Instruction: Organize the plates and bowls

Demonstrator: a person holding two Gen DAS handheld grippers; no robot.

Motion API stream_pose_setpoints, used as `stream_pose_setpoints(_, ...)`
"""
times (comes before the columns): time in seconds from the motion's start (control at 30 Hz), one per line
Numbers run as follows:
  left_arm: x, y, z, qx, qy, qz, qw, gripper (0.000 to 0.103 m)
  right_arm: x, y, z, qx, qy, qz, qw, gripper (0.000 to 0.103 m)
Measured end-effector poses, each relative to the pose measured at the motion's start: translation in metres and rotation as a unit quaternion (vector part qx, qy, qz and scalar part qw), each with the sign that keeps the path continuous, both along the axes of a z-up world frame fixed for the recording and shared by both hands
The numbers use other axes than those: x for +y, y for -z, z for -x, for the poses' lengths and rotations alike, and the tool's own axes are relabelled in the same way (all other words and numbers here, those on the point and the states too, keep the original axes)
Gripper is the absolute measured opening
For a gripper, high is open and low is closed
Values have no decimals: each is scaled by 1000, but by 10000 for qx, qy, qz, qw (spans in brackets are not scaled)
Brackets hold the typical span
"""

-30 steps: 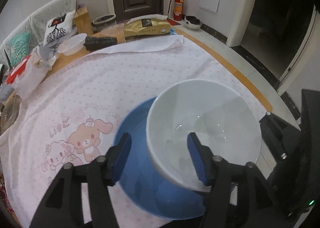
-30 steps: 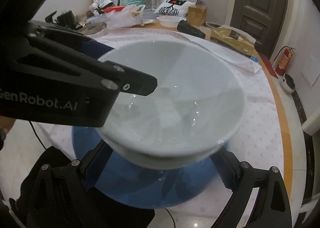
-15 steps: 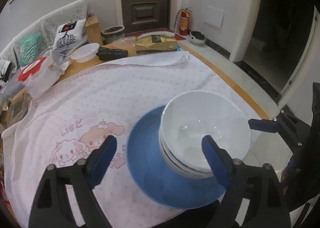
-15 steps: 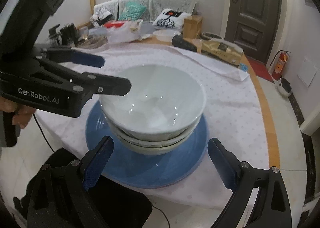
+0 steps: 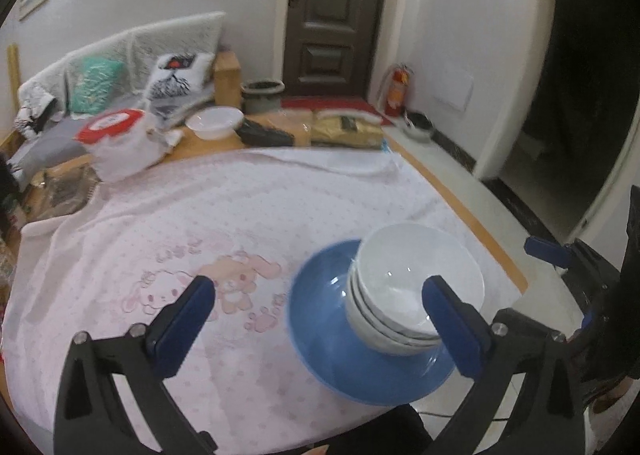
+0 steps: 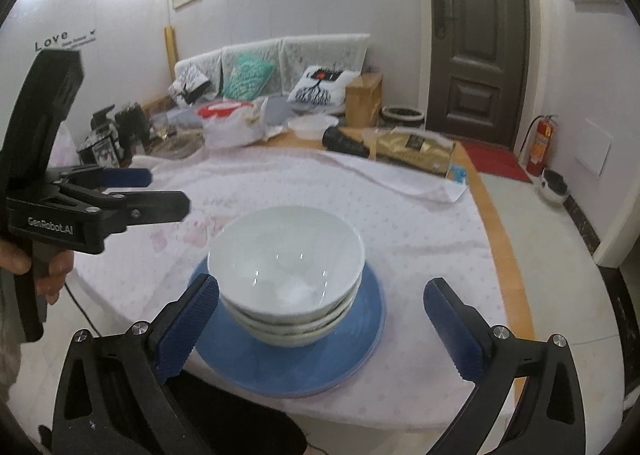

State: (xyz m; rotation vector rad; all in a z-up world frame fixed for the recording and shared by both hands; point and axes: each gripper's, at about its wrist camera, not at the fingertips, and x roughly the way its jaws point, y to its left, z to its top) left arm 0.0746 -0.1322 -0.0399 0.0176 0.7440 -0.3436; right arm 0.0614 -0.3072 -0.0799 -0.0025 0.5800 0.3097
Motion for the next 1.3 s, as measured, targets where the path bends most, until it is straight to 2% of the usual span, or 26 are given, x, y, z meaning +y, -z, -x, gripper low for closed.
stream_pose_setpoints(0.47, 34, -27, 31, -865, -620, -46, 9943, 103, 17, -35, 13, -620, -95, -146, 9979, 102)
stream_pose_setpoints(0.7, 48, -42, 50, -1395, -1012, -104, 9850, 103, 24, -55, 21, -981, -216, -239, 9947, 102)
stream_pose_setpoints(0.9, 65, -49, 65, -1764, -1447, -138, 9735, 103, 30, -65, 26, -1248, -276, -320, 9913, 102)
stream_pose_setpoints(1.07, 76, -50, 74, -1951, -1699, -170, 9658, 103, 35, -68, 29, -1340, -349, -349, 9898, 102)
stream_pose_setpoints(1.3, 82, -49, 76, -1956, -1789, -221, 9640, 103, 42, -66, 29, -1332, -437, -362, 9895, 102)
